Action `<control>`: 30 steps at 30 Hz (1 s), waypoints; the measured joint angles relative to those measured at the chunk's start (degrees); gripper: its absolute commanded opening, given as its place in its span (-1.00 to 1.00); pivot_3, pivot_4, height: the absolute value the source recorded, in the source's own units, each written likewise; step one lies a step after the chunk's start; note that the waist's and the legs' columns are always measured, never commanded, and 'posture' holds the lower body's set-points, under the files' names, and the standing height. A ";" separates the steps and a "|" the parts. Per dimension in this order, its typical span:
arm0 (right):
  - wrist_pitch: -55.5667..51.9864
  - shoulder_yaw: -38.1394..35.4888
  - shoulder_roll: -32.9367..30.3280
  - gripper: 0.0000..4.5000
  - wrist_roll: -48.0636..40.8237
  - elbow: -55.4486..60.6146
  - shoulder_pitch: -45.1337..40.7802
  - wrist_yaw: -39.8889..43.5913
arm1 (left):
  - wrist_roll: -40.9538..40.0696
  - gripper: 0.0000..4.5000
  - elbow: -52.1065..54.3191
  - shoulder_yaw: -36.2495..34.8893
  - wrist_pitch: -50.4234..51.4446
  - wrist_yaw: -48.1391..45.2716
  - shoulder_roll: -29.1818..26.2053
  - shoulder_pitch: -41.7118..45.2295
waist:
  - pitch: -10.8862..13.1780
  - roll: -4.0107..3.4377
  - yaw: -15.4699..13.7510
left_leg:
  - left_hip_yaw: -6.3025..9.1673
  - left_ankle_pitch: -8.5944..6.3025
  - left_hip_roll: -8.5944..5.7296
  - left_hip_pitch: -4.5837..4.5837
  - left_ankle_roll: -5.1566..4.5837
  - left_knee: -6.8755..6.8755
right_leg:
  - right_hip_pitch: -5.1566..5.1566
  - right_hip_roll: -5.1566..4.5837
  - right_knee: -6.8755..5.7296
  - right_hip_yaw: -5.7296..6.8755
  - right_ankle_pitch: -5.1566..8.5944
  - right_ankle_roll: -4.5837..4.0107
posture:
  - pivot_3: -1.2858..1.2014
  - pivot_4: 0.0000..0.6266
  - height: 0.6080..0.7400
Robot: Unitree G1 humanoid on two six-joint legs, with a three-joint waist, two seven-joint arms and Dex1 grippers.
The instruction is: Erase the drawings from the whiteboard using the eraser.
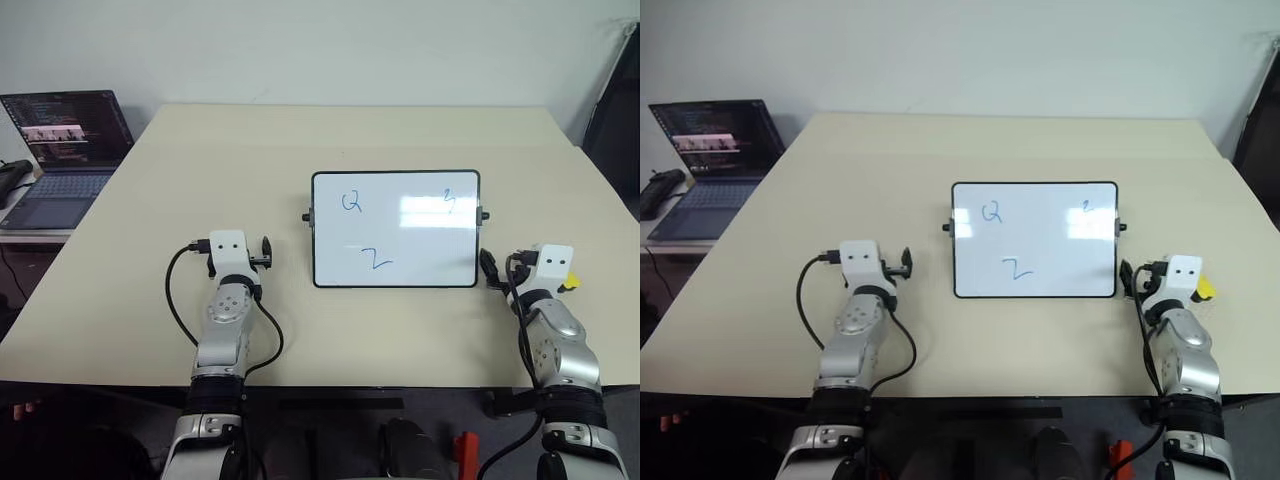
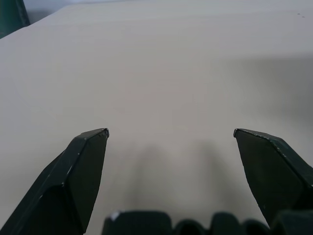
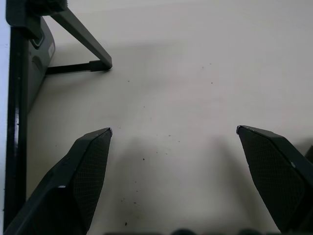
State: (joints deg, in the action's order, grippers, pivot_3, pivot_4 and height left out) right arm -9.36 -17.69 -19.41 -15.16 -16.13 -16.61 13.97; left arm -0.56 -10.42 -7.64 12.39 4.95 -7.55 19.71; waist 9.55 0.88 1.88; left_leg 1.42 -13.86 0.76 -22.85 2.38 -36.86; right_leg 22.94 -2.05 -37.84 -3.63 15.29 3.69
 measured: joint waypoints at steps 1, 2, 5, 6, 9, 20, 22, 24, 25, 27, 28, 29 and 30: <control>0.00 0.00 0.14 1.00 0.00 -0.01 0.00 -0.07 | -0.01 1.00 0.00 -0.03 0.06 -0.06 -0.03 -0.20 | 0.00 0.00 0.05 | 0.00 0.00 0.00 0.00 0.00 0.00 | 0.01 0.00 -0.02 -0.01 0.00 0.00 | 0.03 -0.52 1.00; 0.01 0.02 0.53 1.00 0.00 -0.01 -0.01 -0.20 | -0.05 1.00 -0.01 -0.08 0.06 -0.17 -0.20 -0.55 | 0.00 0.00 0.10 | 0.00 0.00 0.00 0.01 0.00 -0.01 | 0.01 0.01 -0.05 -0.01 0.00 0.00 | 0.03 -0.52 1.00; 0.19 0.56 1.22 1.00 0.03 -0.75 -0.36 -0.25 | -0.07 1.00 -0.82 -0.70 -0.16 -0.46 -1.53 -0.34 | 0.01 0.01 0.07 | 0.01 0.00 0.01 0.02 0.00 -0.02 | 0.02 0.01 -0.10 0.01 0.00 -0.01 | 0.03 -0.52 1.00; 0.30 0.72 1.27 1.00 0.07 -1.13 -0.42 -0.29 | -0.11 1.00 -1.06 -0.95 -0.29 -0.58 -1.91 -0.10 | 0.01 0.01 0.00 | 0.00 0.00 0.00 0.02 0.00 -0.03 | 0.02 0.01 -0.10 0.01 0.00 -0.01 | 0.03 -0.52 1.00; 0.53 0.80 1.37 1.00 0.11 -1.49 -1.08 -0.35 | -1.03 1.00 -1.39 -1.82 -0.64 -2.18 -3.09 0.91 | 0.02 0.03 -0.03 | -0.01 0.00 0.00 0.00 0.00 -0.04 | 0.02 0.00 -0.08 0.01 -0.01 0.00 | 0.03 -0.52 1.00; -4.45 -1.53 -4.09 1.00 -2.20 5.98 0.76 2.00 | -19.45 1.00 10.49 -2.90 9.47 -34.66 -21.07 -3.29 | 0.04 0.06 0.05 | -0.04 0.00 0.02 -0.09 0.00 0.02 | 0.20 0.00 -0.13 -0.02 0.00 -0.03 | 0.03 -0.52 1.00; -6.71 -2.20 -5.44 1.00 -3.56 9.19 1.66 2.50 | -24.57 1.00 16.05 -2.03 15.42 -41.40 -25.53 -2.81 | 0.05 0.08 -0.06 | -0.03 0.00 0.03 -0.10 0.00 0.02 | 0.18 0.00 -0.12 0.00 0.00 -0.03 | 0.03 -0.52 1.00; -8.89 -2.87 -7.44 1.00 -4.56 11.55 2.05 3.41 | -31.02 1.00 20.10 -1.28 22.48 -46.82 -28.41 -0.01 | 0.11 0.14 -0.12 | -0.03 0.00 0.02 -0.11 0.00 -0.01 | 0.19 0.00 -0.14 0.01 0.01 -0.03 | 0.03 -0.52 1.00; -9.92 -3.73 -8.68 1.00 -5.08 12.14 1.94 3.50 | -34.07 1.00 22.54 -0.28 25.69 -49.36 -29.70 2.14 | 0.17 0.23 -0.14 | -0.02 0.00 0.02 -0.13 0.00 -0.03 | 0.18 0.00 -0.13 0.03 0.01 -0.02 | 0.03 -0.52 1.00; -11.55 -5.96 -10.87 1.00 -6.00 12.46 1.62 3.41 | -38.42 1.00 27.36 2.27 30.04 -52.44 -30.42 5.67 | 0.17 0.24 -0.05 | -0.07 0.00 0.02 -0.09 -0.01 -0.03 | 0.13 0.00 -0.07 -0.03 0.00 -0.01 | 0.03 -0.52 1.00; -12.27 -6.74 -11.52 1.00 -6.46 12.47 1.52 3.29 | -39.24 1.00 28.77 3.67 31.16 -53.19 -30.29 6.56 | 0.17 0.24 0.00 | -0.07 0.00 0.01 -0.09 -0.01 -0.01 | 0.13 0.00 -0.06 -0.03 0.00 -0.01 | 0.03 -0.52 1.00; -13.35 -7.80 -12.19 1.00 -6.80 12.29 1.39 3.17 | -39.60 1.00 29.67 5.84 32.16 -53.69 -29.76 7.76 | 0.17 0.24 -0.01 | -0.06 0.00 0.02 -0.08 -0.01 0.00 | 0.13 0.01 -0.07 -0.04 0.00 -0.02 | 0.03 -0.52 1.00; -14.46 -8.57 -13.04 1.00 -7.21 11.54 0.95 3.20 | -39.56 1.00 30.16 8.09 32.70 -54.04 -28.72 8.63 | 0.17 0.24 -0.01 | -0.06 0.00 0.02 -0.08 -0.01 0.00 | 0.14 0.02 -0.07 -0.05 0.00 -0.02 | 0.03 -0.52 1.00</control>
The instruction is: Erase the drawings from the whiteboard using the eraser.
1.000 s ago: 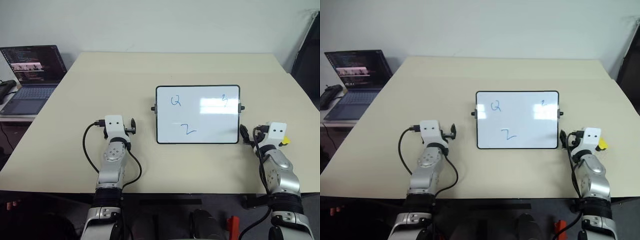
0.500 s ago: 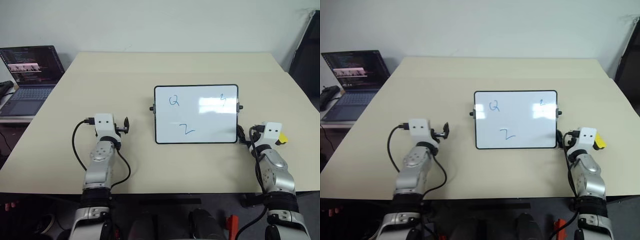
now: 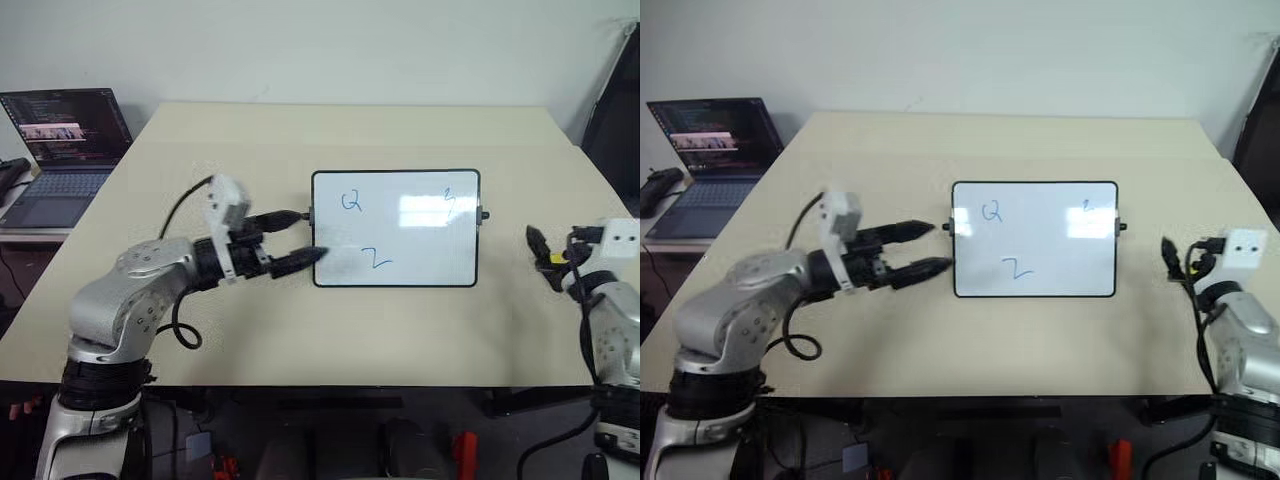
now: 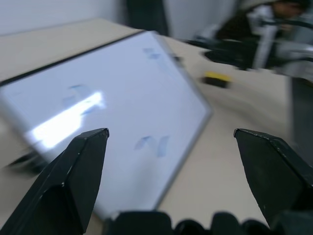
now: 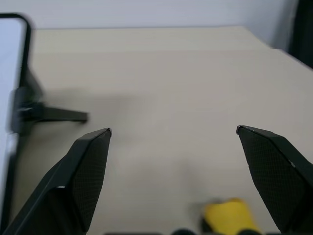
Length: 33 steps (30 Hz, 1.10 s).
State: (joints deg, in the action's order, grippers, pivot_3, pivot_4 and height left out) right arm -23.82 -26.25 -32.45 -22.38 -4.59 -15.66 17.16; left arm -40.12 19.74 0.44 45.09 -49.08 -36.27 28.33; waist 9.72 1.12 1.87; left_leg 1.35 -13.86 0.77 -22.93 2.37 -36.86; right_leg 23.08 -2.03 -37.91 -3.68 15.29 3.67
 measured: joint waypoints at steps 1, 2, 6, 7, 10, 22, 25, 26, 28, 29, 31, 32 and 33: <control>-0.93 -0.58 -0.84 1.00 -0.53 -0.87 -0.50 0.25 | 0.08 1.00 0.16 2.10 0.50 -0.17 1.05 0.63 | 0.01 0.01 0.16 | -0.02 0.00 0.00 0.00 0.00 0.00 | 0.02 0.01 -0.01 -0.04 0.00 0.00 | 0.03 -0.52 1.00; -1.95 -1.01 -1.97 1.00 -1.15 -2.12 -1.07 0.94 | 0.40 1.00 0.03 4.07 0.73 -0.10 2.51 1.24 | 0.01 0.01 0.32 | -0.04 0.00 0.00 0.01 0.00 -0.01 | 0.02 0.02 -0.02 -0.07 0.00 0.00 | 0.03 -0.52 1.00; -4.53 -0.50 -6.25 1.00 -1.36 -10.22 -3.67 5.19 | 1.55 1.00 -2.16 8.58 0.77 0.69 7.94 3.43 | 0.03 0.05 0.59 | -0.04 0.00 -0.01 0.02 -0.01 -0.03 | 0.02 0.03 -0.03 -0.09 -0.01 -0.01 | 0.03 -0.52 1.00; -4.77 0.02 -6.83 1.00 -1.23 -12.34 -4.19 6.29 | 1.86 1.00 -2.63 9.01 0.77 1.02 9.09 3.83 | 0.04 0.07 0.62 | -0.04 0.00 0.00 0.02 -0.01 -0.03 | 0.02 0.04 -0.02 -0.09 -0.01 -0.01 | 0.03 -0.52 1.00; -4.49 2.87 -8.32 1.00 0.27 -19.30 -5.80 10.08 | 2.87 1.00 -4.42 10.67 0.76 1.26 11.55 5.02 | 0.04 0.07 0.72 | -0.06 0.00 -0.01 0.02 -0.01 -0.03 | 0.02 0.04 0.00 -0.12 -0.01 0.00 | 0.03 -0.52 1.00; 0.47 8.48 -10.90 1.00 5.68 -35.38 -12.52 18.11 | 6.09 1.00 -9.01 9.99 -0.65 3.55 13.80 6.82 | 0.05 0.07 1.07 | -0.06 0.01 -0.03 0.01 -0.01 -0.05 | 0.02 0.04 0.02 -0.15 -0.01 0.01 | 0.03 -0.52 1.00; 1.16 8.58 -10.90 0.83 5.99 -36.53 -12.59 18.85 | 6.45 1.00 -9.03 9.76 -0.66 4.01 13.99 6.82 | 0.05 0.07 1.03 | -0.06 0.01 -0.03 0.02 -0.01 -0.05 | 0.02 0.04 0.02 -0.16 -0.01 0.02 | 0.03 -0.52 1.00; 1.49 8.58 -10.90 0.73 6.05 -36.85 -12.66 18.89 | 6.47 1.00 -9.03 9.74 -0.65 4.13 14.08 6.82 | 0.05 0.08 1.04 | -0.06 0.01 -0.03 0.01 0.00 -0.06 | 0.02 0.03 0.01 -0.16 -0.02 0.02 | 0.03 -0.52 1.00; 1.94 8.56 -10.90 0.44 6.06 -37.33 -12.77 18.84 | 6.49 1.00 -9.03 9.74 -0.65 4.43 14.10 6.82 | 0.05 0.07 1.05 | -0.06 0.01 -0.03 0.02 0.00 -0.06 | 0.02 0.03 0.00 -0.16 -0.02 0.02 | 0.03 -0.52 1.00; 2.16 8.52 -10.90 0.29 6.05 -37.62 -12.83 18.77 | 6.50 1.00 -9.03 9.74 -0.64 4.54 14.10 6.82 | 0.05 0.08 1.06 | -0.06 0.01 -0.03 0.02 0.00 -0.06 | 0.02 0.03 -0.01 -0.16 -0.02 0.02 | 0.03 -0.52 1.00; 2.28 8.20 -10.85 -0.06 5.89 -37.95 -12.87 18.34 | 6.50 1.00 -9.03 9.74 -0.64 4.59 14.10 6.82 | 0.05 0.08 1.05 | -0.06 0.01 -0.03 0.02 0.00 -0.06 | 0.02 0.03 -0.01 -0.16 -0.02 0.02 | 0.03 -0.52 1.00; 2.28 8.06 -10.83 -0.19 5.86 -37.99 -12.87 18.13 | 6.50 1.00 -9.03 9.74 -0.64 4.60 14.10 6.82 | 0.05 0.07 1.05 | -0.07 0.01 -0.03 0.02 0.00 -0.07 | 0.02 0.03 -0.01 -0.16 -0.02 0.02 | 0.03 -0.52 1.00; 2.30 7.64 -10.73 -0.34 5.72 -38.04 -12.87 17.74 | 6.50 1.00 -9.03 9.74 -0.64 4.61 14.10 6.82 | 0.05 0.07 1.05 | -0.07 0.01 -0.03 0.02 0.00 -0.07 | 0.02 0.03 -0.01 -0.17 -0.02 0.02 | 0.03 -0.52 1.00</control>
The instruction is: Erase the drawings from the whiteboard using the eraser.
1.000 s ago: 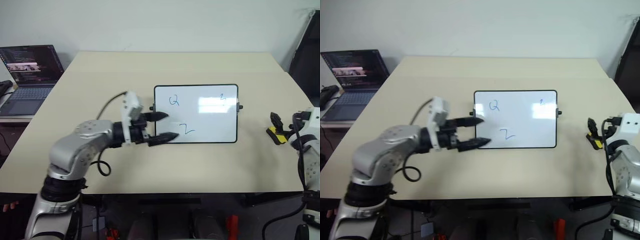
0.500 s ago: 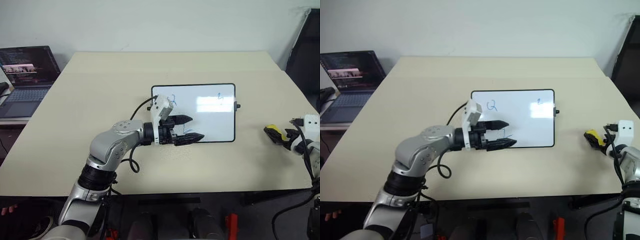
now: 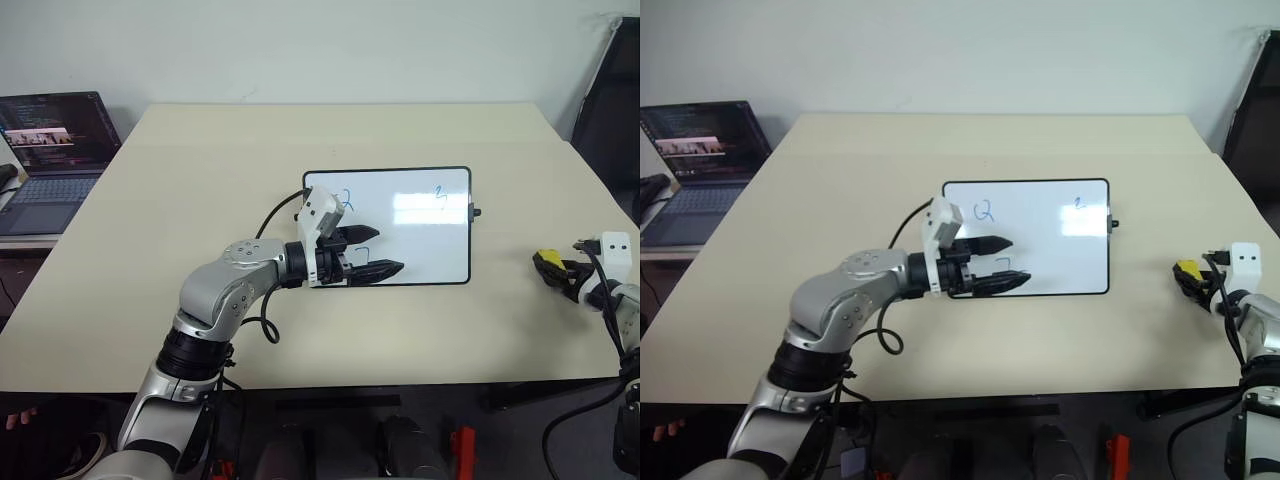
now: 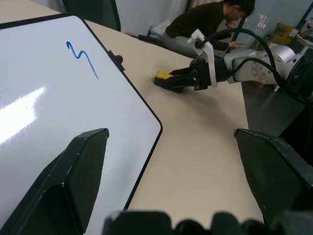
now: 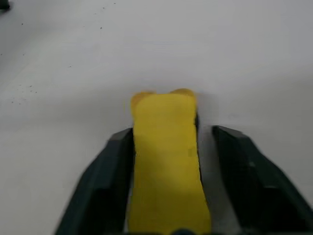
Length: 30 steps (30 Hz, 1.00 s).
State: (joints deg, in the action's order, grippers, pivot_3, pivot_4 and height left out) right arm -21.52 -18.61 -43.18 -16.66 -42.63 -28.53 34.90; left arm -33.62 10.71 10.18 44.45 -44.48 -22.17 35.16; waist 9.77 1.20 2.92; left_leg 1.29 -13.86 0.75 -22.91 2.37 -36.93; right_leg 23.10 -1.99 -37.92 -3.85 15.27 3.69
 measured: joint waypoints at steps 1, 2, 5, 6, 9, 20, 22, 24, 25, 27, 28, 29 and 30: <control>0.02 -0.54 0.18 -0.47 -0.26 -0.02 0.00 -0.18 | 0.00 1.00 0.00 0.00 0.00 0.00 0.00 0.00 | 0.00 0.00 0.00 | 0.00 0.00 0.00 0.00 0.00 0.00 | 0.00 0.00 0.00 0.00 0.00 0.00 | 0.03 -0.52 1.00; 0.05 -0.94 0.40 -0.49 -0.43 -0.02 0.00 -0.42 | 0.00 1.00 0.00 0.00 0.00 0.01 0.01 0.00 | 0.00 0.00 0.00 | 0.00 0.00 0.00 0.00 0.00 0.00 | 0.00 0.00 0.00 0.00 0.00 0.00 | 0.03 -0.52 1.00; 0.05 -2.47 1.34 -0.49 -1.36 0.42 0.59 -1.22 | 0.16 1.00 -0.01 0.00 0.00 0.03 -0.01 0.04 | 0.00 0.00 -0.02 | 0.01 0.00 0.00 0.00 0.00 0.00 | 0.00 0.00 -0.01 0.01 0.00 0.00 | 0.03 -0.52 1.00; -0.03 -2.92 1.66 -0.49 -1.82 1.32 1.18 -1.25 | 0.28 1.00 -0.03 -0.03 0.00 0.04 -0.07 0.04 | 0.00 0.00 -0.03 | 0.01 0.00 0.00 0.00 0.00 0.00 | 0.00 0.00 -0.01 0.01 0.00 0.00 | 0.03 -0.52 1.00; -2.12 -4.41 3.83 -0.49 -4.56 7.44 3.19 -1.32 | 1.30 1.00 -0.41 -0.48 -0.03 0.12 -1.08 0.03 | 0.00 -0.01 0.29 | -0.01 0.00 0.00 0.01 0.00 0.00 | 0.02 0.00 -0.05 -0.04 0.00 0.00 | 0.03 -0.52 1.00; -19.31 -1.21 17.44 -0.49 -22.83 49.13 -9.04 -12.41 | 8.21 1.00 -1.06 -6.55 -2.89 1.31 -14.08 -10.91 | 0.10 0.00 0.65 | 0.10 -0.01 0.10 0.00 0.00 0.01 | 0.07 0.07 -0.10 0.06 0.00 -0.01 | 0.03 -0.52 1.00; -17.88 6.05 18.92 -0.49 -18.56 49.02 -9.98 -12.89 | 9.06 1.00 -1.02 -7.67 -4.07 1.80 -14.65 -11.97 | 0.17 0.11 -0.08 | 0.10 -0.01 0.07 -0.07 0.00 0.00 | 0.09 -0.01 -0.07 0.13 0.00 -0.02 | 0.03 -0.52 1.00; -11.46 16.19 17.79 -0.49 -8.56 47.47 -10.40 -12.21 | 9.68 1.00 -0.77 -8.80 -4.62 2.54 -15.15 -13.24 | 0.18 0.12 -0.62 | 0.07 -0.01 0.03 -0.11 0.00 0.00 | 0.14 -0.08 -0.03 0.14 0.00 -0.02 | 0.03 -0.52 1.00; -7.19 21.24 17.10 -0.49 -3.19 45.99 -10.72 -11.49 | 9.71 1.00 -0.31 -9.51 -4.67 2.83 -15.19 -13.95 | 0.19 0.14 -0.71 | 0.04 -0.01 0.03 -0.12 0.00 0.02 | 0.16 -0.09 0.01 0.14 0.00 -0.01 | 0.03 -0.52 1.00; 1.07 28.08 18.57 -0.49 4.36 42.02 -11.07 -10.20 | 9.62 1.00 1.22 -10.73 -4.69 3.78 -15.11 -15.31 | 0.26 0.26 -0.81 | 0.05 -0.01 0.04 -0.13 0.00 0.03 | 0.16 -0.09 0.00 0.16 0.00 -0.02 | 0.03 -0.52 1.00; 5.59 30.86 20.43 -0.49 7.40 38.92 -11.29 -9.92 | 9.58 1.00 2.47 -11.17 -4.68 4.38 -14.89 -16.05 | 0.28 0.29 -0.79 | 0.06 -0.01 0.06 -0.13 0.01 0.04 | 0.17 -0.08 -0.01 0.17 -0.01 -0.03 | 0.03 -0.52 1.00; 8.46 32.42 21.36 -0.49 9.36 36.69 -11.38 -9.87 | 9.51 1.00 3.45 -11.25 -4.68 4.81 -14.54 -16.49 | 0.29 0.30 -0.86 | 0.07 -0.01 0.06 -0.13 0.01 0.04 | 0.17 -0.09 -0.04 0.17 -0.01 -0.03 | 0.03 -0.52 1.00; 11.24 33.54 21.91 -0.49 11.12 34.44 -11.51 -9.76 | 9.46 1.00 4.40 -11.34 -4.65 5.19 -14.43 -17.10 | 0.30 0.33 -0.95 | 0.07 -0.01 0.06 -0.13 0.01 0.03 | 0.17 -0.09 -0.04 0.17 -0.01 -0.03 | 0.03 -0.52 1.00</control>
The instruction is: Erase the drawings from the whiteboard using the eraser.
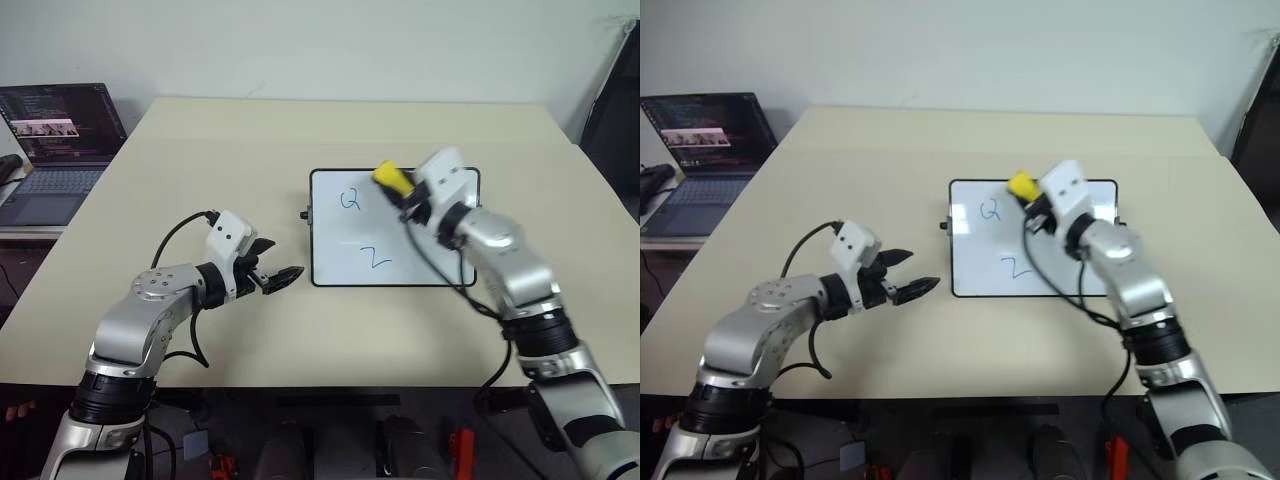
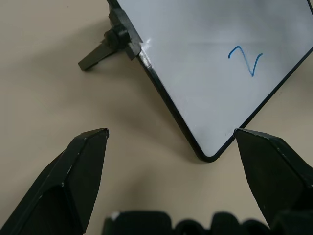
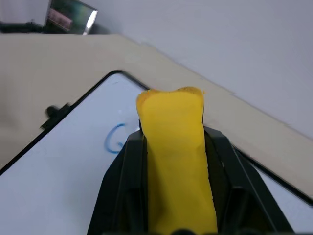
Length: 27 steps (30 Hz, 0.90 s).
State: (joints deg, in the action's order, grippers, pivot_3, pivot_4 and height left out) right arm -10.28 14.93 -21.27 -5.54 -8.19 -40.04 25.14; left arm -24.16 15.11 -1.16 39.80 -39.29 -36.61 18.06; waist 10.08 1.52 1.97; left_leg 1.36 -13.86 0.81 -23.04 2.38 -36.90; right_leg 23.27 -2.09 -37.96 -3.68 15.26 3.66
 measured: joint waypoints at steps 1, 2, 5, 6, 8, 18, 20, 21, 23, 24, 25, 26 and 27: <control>2.32 0.44 0.17 -0.49 1.20 -1.93 -0.03 0.25 | -0.10 1.00 0.67 -0.17 0.06 0.24 0.11 -0.55 | 0.02 0.03 -0.15 | 0.01 0.00 -0.01 -0.01 0.00 -0.01 | 0.00 -0.02 -0.01 0.01 0.00 -0.01 | 0.03 -0.52 1.00; 4.07 0.45 0.29 -0.49 2.17 -3.38 -0.10 0.55 | -0.16 1.00 1.07 -0.61 0.18 0.64 0.23 -1.05 | 0.03 0.05 -0.20 | 0.02 0.00 -0.01 0.00 0.00 -0.02 | 0.00 -0.03 -0.03 0.03 -0.01 -0.01 | 0.03 -0.52 1.00; 8.85 0.43 1.06 -0.49 4.26 -7.51 -0.96 1.77 | -0.35 1.00 2.78 -1.47 1.02 2.17 0.58 -2.89 | 0.05 0.08 -0.07 | 0.04 0.00 0.01 0.03 0.00 -0.03 | -0.01 -0.02 -0.08 0.03 -0.03 -0.05 | 0.03 -0.52 1.00; 9.71 0.43 1.48 -0.49 4.55 -8.74 -1.57 2.08 | -0.49 1.00 3.11 -1.53 1.10 2.45 0.82 -3.04 | 0.05 0.08 -0.05 | 0.05 0.00 0.01 0.04 0.00 -0.02 | -0.01 -0.01 -0.11 0.05 -0.04 -0.07 | 0.03 -0.52 1.00; 11.24 0.41 2.22 -0.49 5.33 -11.18 -3.00 2.30 | -0.66 1.00 3.99 -1.60 1.19 2.74 0.93 -3.66 | 0.05 0.08 0.06 | 0.05 0.00 0.02 0.07 0.00 -0.02 | -0.01 0.00 -0.13 0.04 -0.06 -0.09 | 0.03 -0.52 1.00; 13.73 0.09 5.59 -0.49 9.05 -23.79 -10.40 4.88 | -1.51 1.00 4.91 -2.83 1.55 3.74 0.96 -4.53 | 0.05 0.08 0.78 | 0.07 0.00 0.02 0.07 0.00 0.00 | -0.02 0.00 -0.12 0.05 -0.06 -0.10 | 0.03 -0.52 1.00; 13.46 0.10 6.38 -0.49 9.53 -24.35 -10.95 5.28 | -1.52 1.00 4.91 -2.84 1.60 3.76 0.96 -4.54 | 0.05 0.08 0.98 | 0.10 0.00 0.02 0.08 0.00 -0.01 | -0.02 0.00 -0.14 0.05 -0.07 -0.11 | 0.03 -0.52 1.00; 13.22 0.14 6.68 -0.49 9.99 -24.53 -11.25 5.48 | -1.52 1.00 4.92 -2.84 1.62 3.76 0.96 -4.54 | 0.05 0.08 1.04 | 0.10 0.00 0.02 0.08 0.00 -0.01 | -0.02 0.00 -0.15 0.05 -0.07 -0.11 | 0.03 -0.52 1.00; 12.41 0.21 6.92 -0.49 10.66 -24.49 -11.60 6.17 | -1.52 1.00 4.92 -2.84 1.66 3.77 0.96 -4.54 | 0.05 0.08 1.14 | 0.11 0.00 0.02 0.09 0.00 -0.01 | -0.02 0.00 -0.17 0.05 -0.07 -0.11 | 0.03 -0.52 1.00; 12.11 0.31 6.98 -0.49 11.03 -24.43 -11.78 6.49 | -1.52 1.00 4.92 -2.84 1.67 3.77 0.96 -4.54 | 0.05 0.08 1.17 | 0.12 0.00 0.02 0.10 0.00 -0.02 | -0.02 0.00 -0.17 0.05 -0.07 -0.11 | 0.03 -0.52 1.00; 11.89 0.51 6.98 -0.49 11.21 -24.29 -11.80 7.13 | -1.52 1.00 4.92 -2.84 1.67 3.77 0.96 -4.54 | 0.05 0.08 1.19 | 0.12 0.00 0.02 0.12 0.00 -0.02 | -0.04 0.00 -0.17 0.06 -0.07 -0.11 | 0.03 -0.52 1.00; 11.73 0.76 6.97 -0.49 11.35 -24.11 -11.76 7.64 | -1.52 1.00 4.92 -2.84 1.67 3.77 0.96 -4.54 | 0.05 0.08 1.21 | 0.12 0.00 0.02 0.12 0.00 -0.02 | -0.04 0.00 -0.18 0.06 -0.08 -0.12 | 0.03 -0.52 1.00; 11.54 1.08 6.96 -0.49 11.62 -23.78 -11.64 8.41 | -1.52 1.00 4.92 -2.84 1.67 3.76 0.96 -4.53 | 0.05 0.08 1.22 | 0.12 0.00 0.02 0.12 0.00 -0.02 | -0.04 0.01 -0.19 0.06 -0.08 -0.12 | 0.03 -0.52 1.00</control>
State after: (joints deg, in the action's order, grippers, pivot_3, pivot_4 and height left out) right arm 1.25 16.01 -14.31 6.08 -31.97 -51.68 33.55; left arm -25.68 20.04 -4.00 41.47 -35.53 -35.64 13.52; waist 10.13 1.60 3.20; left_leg 1.48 -13.86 0.83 -22.92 2.38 -36.92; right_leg 23.23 -2.08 -38.15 -3.62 15.19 3.54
